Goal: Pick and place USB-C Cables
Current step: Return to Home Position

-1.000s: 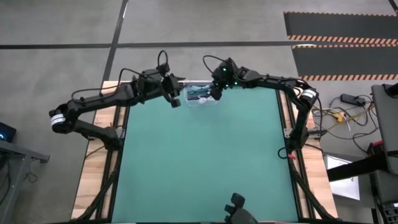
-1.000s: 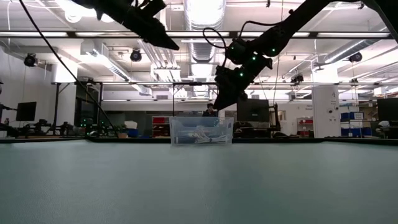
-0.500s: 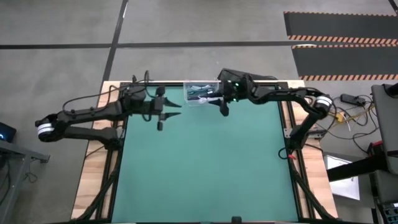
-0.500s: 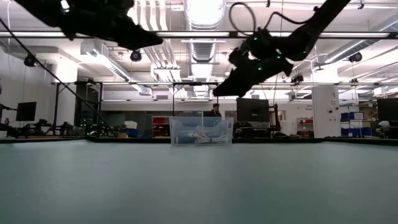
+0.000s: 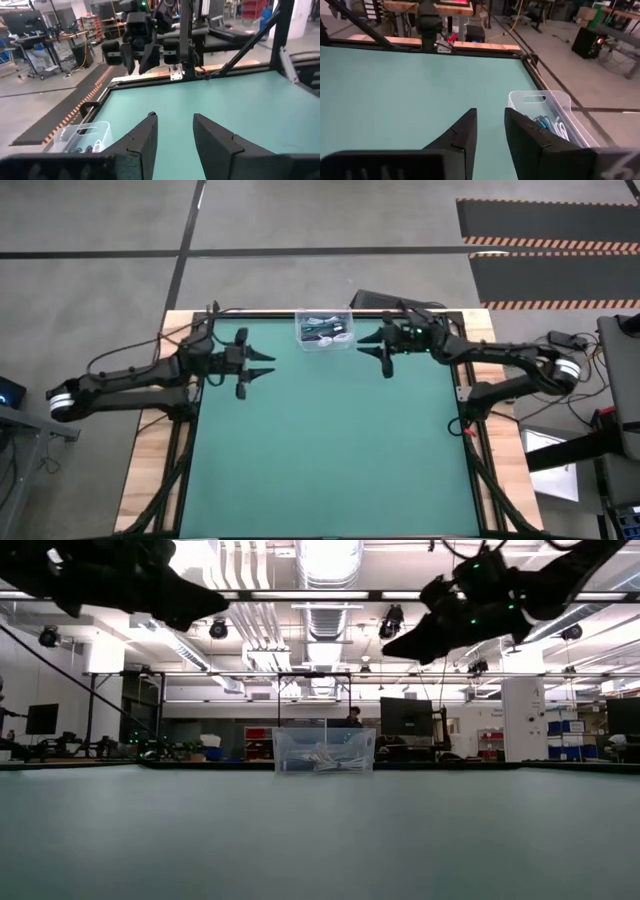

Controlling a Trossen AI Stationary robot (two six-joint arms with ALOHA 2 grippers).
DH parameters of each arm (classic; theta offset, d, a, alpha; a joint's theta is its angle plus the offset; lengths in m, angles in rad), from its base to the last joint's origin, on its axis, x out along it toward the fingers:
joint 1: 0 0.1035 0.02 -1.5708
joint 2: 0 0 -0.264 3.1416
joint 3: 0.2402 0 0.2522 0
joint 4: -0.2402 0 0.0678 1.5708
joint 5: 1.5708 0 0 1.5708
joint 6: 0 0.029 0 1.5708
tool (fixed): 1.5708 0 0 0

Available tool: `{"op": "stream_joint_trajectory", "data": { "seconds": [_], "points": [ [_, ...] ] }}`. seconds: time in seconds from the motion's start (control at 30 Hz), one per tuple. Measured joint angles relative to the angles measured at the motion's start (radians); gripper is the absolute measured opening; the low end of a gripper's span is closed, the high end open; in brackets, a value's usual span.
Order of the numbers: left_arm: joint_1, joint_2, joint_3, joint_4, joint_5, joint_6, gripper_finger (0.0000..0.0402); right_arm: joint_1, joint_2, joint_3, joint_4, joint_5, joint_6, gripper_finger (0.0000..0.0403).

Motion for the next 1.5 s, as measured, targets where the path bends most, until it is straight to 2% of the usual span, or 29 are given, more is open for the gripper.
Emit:
{"op": "stream_joint_trajectory", "data": {
  "seconds": [0.1, 0.33, 0.4, 0.73, 1.03, 1.17, 1.37, 1.5],
  "points": [
    [-0.008, -0.061, -0.035, -0.001, 0.004, -0.041, 0.0093, 0.0, -0.075, -0.053, 0.002, 0.0, -0.001, 0.0083],
    [-0.033, -0.234, -0.134, -0.006, 0.037, -0.086, 0.0016, 0.002, -0.248, -0.187, 0.02, -0.001, -0.01, 0.0062],
    [-0.034, -0.284, -0.16, -0.002, 0.044, -0.104, 0.0004, 0.002, -0.298, -0.215, 0.021, -0.001, -0.01, 0.0058],
    [-0.034, -0.529, -0.249, 0.018, 0.076, -0.145, 0.0001, 0.002, -0.538, -0.335, 0.02, -0.001, 0.001, 0.0039],
    [-0.033, -0.697, -0.347, 0.01, 0.103, -0.198, 0.0, 0.002, -0.682, -0.414, 0.02, -0.001, 0.062, 0.0033],
    [-0.033, -0.705, -0.378, 0.016, 0.124, -0.201, 0.0, 0.002, -0.723, -0.445, 0.018, -0.002, 0.081, 0.0033],
    [-0.034, -0.697, -0.386, 0.018, 0.209, -0.197, 0.0, 0.002, -0.785, -0.484, 0.02, -0.001, 0.051, 0.0033],
    [-0.034, -0.698, -0.394, 0.019, 0.214, -0.196, 0.0, 0.002, -0.842, -0.507, 0.021, 0.025, 0.035, 0.0033]
  ]
}}
